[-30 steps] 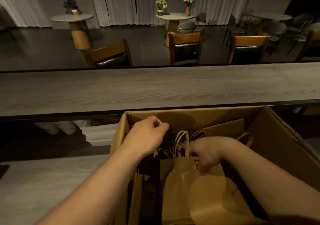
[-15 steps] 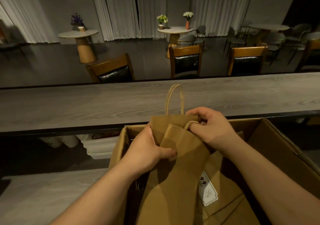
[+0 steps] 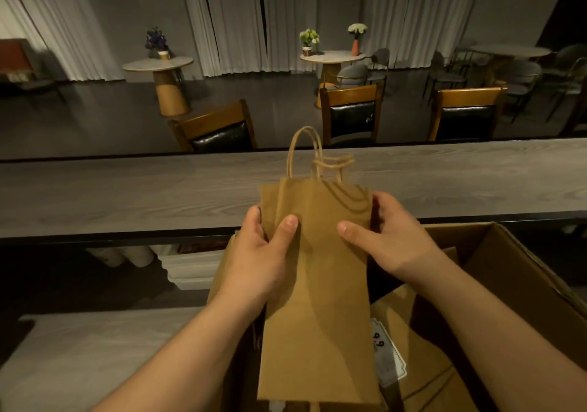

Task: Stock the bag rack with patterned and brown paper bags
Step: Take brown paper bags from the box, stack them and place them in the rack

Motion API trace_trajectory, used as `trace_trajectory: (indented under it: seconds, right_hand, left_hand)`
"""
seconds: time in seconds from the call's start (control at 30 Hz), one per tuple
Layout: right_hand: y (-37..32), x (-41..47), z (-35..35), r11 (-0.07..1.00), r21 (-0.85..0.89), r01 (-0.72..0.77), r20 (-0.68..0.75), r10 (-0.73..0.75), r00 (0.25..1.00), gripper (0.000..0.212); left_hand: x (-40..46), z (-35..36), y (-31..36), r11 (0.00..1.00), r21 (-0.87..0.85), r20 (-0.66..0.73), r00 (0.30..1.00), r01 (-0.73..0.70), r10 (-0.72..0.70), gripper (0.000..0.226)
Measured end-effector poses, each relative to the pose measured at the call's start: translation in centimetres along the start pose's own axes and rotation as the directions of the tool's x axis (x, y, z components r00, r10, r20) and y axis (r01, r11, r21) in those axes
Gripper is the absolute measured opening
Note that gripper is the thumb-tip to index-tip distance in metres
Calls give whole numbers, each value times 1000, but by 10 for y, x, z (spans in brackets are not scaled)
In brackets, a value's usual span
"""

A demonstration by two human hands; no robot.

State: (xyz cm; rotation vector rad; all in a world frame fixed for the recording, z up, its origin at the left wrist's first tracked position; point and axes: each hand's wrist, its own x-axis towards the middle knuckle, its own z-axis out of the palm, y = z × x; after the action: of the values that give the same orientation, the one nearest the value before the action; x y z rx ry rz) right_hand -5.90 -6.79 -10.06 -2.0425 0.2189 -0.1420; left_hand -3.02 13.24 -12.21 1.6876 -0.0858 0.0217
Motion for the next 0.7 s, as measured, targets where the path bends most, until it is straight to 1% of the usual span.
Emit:
trace_trajectory:
  seconds: [0.07, 0.13, 0.17, 0.2, 0.23, 0.27, 0.3, 0.33, 0.37, 0.4, 0.43, 0.47, 0.5, 0.53, 0.57, 0.6, 0.63, 0.67, 0.7]
  right_hand:
    - [-3, -4, 8, 999, 36, -4, 112, 0, 994, 66]
    - [-5, -6, 14, 991, 130, 16, 113, -31, 993, 58]
    - [-4, -6, 16, 985, 169, 46, 80, -60, 995, 54]
    - [-5, -5, 17, 978, 189, 86, 22, -91, 996, 49]
    - [-6, -8, 17, 974, 188, 123, -49, -116, 992, 42]
    - [-9, -9, 16, 971, 188, 151, -126, -128, 984, 36]
    - [-10, -11, 18, 965, 206, 163, -167, -129, 977, 29]
    - [-11, -11, 20, 952, 253, 175, -148, -141, 979, 23]
    - [-12, -13, 25, 928, 336, 160, -60, -148, 987, 16]
    - [-11, -16, 30, 902, 416, 116, 67, -158, 985, 18]
    - [-9, -18, 35, 885, 462, 61, 177, -160, 971, 29]
    - [-4, -18, 39, 876, 483, 17, 236, -149, 960, 36]
    - [-4, -18, 41, 888, 460, 16, 236, -140, 962, 34]
    - [-4, -17, 41, 907, 418, 57, 184, -146, 972, 27]
    - [-6, -16, 39, 938, 336, 88, 91, -126, 988, 22]
    - [-4, -14, 36, 966, 244, 84, -16, -82, 996, 27]
    - [-4, -13, 33, 982, 181, 48, -81, -33, 996, 39]
    - [-5, -12, 31, 989, 150, 1, -71, 10, 997, 48]
    - [-7, -13, 32, 990, 129, -49, 7, 48, 999, 49]
  left_hand:
    - [-1, 1, 1, 1000, 6, 51, 998, 24, -24, 19]
    - [-3, 3, 2, 998, 17, 96, 993, 67, -68, 23]
    - [-5, 3, 3, 996, 62, 99, 993, 64, -70, 25]
    - [-6, 3, 6, 987, 159, 92, 995, 28, -43, 28]
    - [-8, 2, 7, 963, 268, 82, 997, -14, -8, 35]
    - [-9, 2, 8, 937, 341, 87, 995, -71, 44, 42]
    - [-9, 1, 6, 926, 359, 120, 990, -116, 77, 45]
    - [-10, 2, 5, 936, 323, 195, 977, -143, 83, 51]
    - [-14, 4, 6, 955, 258, 283, 957, -146, 70, 61]
    - [-17, 5, 6, 977, 176, 342, 938, -121, 54, 69]
    - [-17, 6, 4, 989, 110, 365, 930, -99, 52, 71]
    - [-15, 6, 2, 993, 78, 352, 934, -88, 56, 66]
    - [-13, 6, 2, 994, 75, 312, 949, -83, 56, 56]
    - [-9, 4, 1, 994, 79, 250, 967, -68, 47, 40]
    - [-6, 2, -2, 996, 78, 181, 983, -42, 27, 28]
    - [-3, -1, -3, 998, 62, 141, 990, -18, 9, 25]
    - [-2, -4, -5, 999, 34, 126, 992, -12, 8, 28]
    - [-3, -5, -5, 1000, 8, 127, 992, -12, 10, 34]
    - [-4, -6, -5, 1000, 1, 136, 990, -21, 21, 39]
